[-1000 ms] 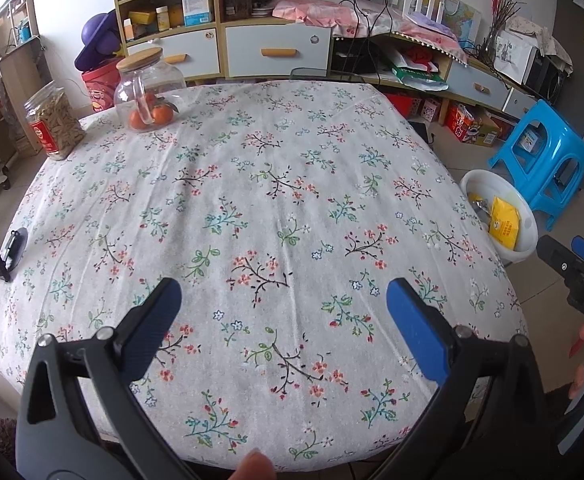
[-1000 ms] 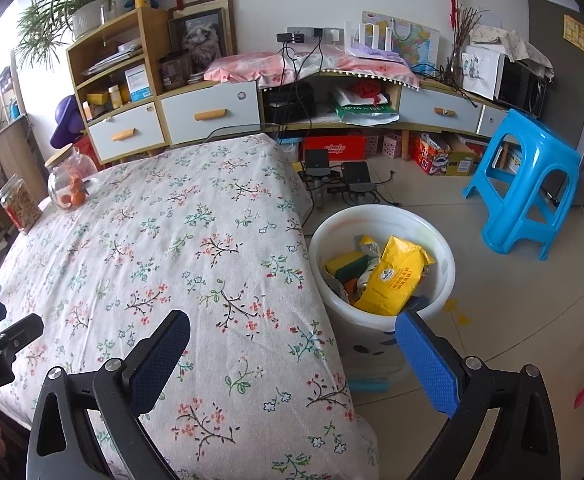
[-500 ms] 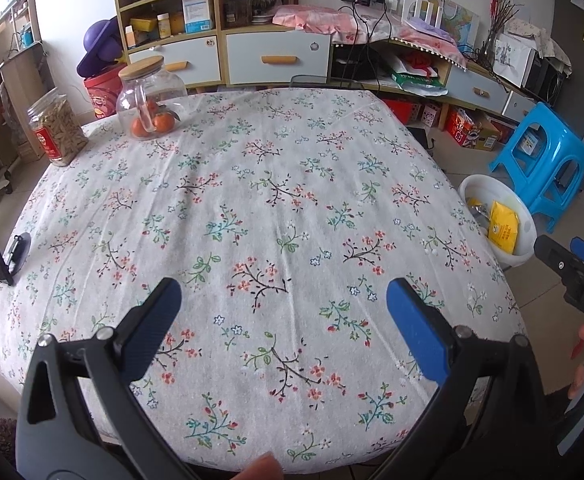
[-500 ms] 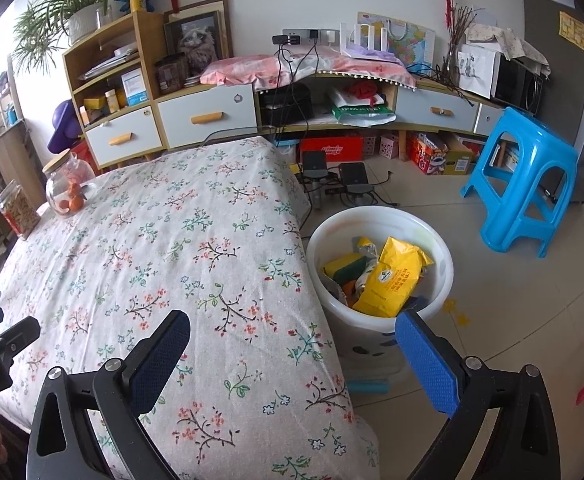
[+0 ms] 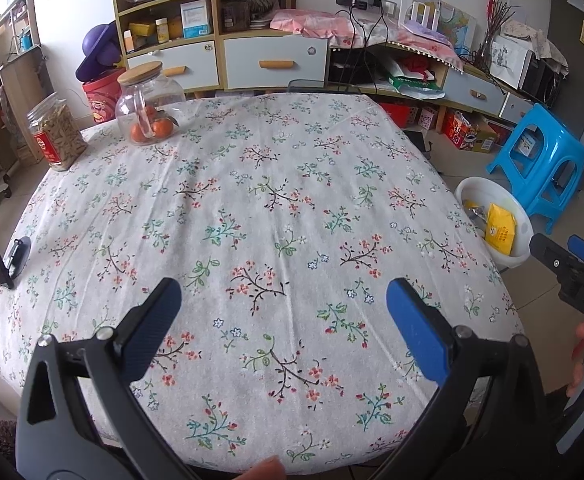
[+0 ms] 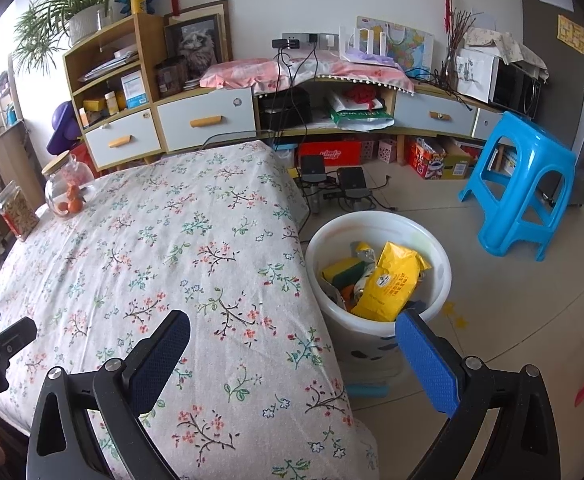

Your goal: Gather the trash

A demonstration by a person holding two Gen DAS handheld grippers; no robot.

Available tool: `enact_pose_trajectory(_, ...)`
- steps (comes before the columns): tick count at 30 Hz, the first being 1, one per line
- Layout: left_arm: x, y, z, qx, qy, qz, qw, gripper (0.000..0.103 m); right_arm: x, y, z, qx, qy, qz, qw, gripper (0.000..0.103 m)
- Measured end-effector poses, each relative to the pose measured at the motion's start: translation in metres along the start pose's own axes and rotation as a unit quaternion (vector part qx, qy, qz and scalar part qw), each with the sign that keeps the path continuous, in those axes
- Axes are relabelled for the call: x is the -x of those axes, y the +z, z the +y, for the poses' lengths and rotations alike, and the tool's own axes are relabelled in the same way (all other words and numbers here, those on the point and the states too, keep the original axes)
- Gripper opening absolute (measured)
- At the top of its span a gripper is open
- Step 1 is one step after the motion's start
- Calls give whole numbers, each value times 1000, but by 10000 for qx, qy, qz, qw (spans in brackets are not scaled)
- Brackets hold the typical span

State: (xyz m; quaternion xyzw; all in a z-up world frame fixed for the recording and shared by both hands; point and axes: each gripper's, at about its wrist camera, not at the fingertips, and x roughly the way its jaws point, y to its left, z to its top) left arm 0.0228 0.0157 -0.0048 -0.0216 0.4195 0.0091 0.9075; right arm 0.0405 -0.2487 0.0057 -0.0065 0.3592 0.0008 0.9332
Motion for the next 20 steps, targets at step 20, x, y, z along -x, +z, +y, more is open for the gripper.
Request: enact_pose_trajectory(20, 0, 0, -3, -52, -95, 4, 9999, 102, 0, -1, 2, 24, 1, 0, 10000, 103)
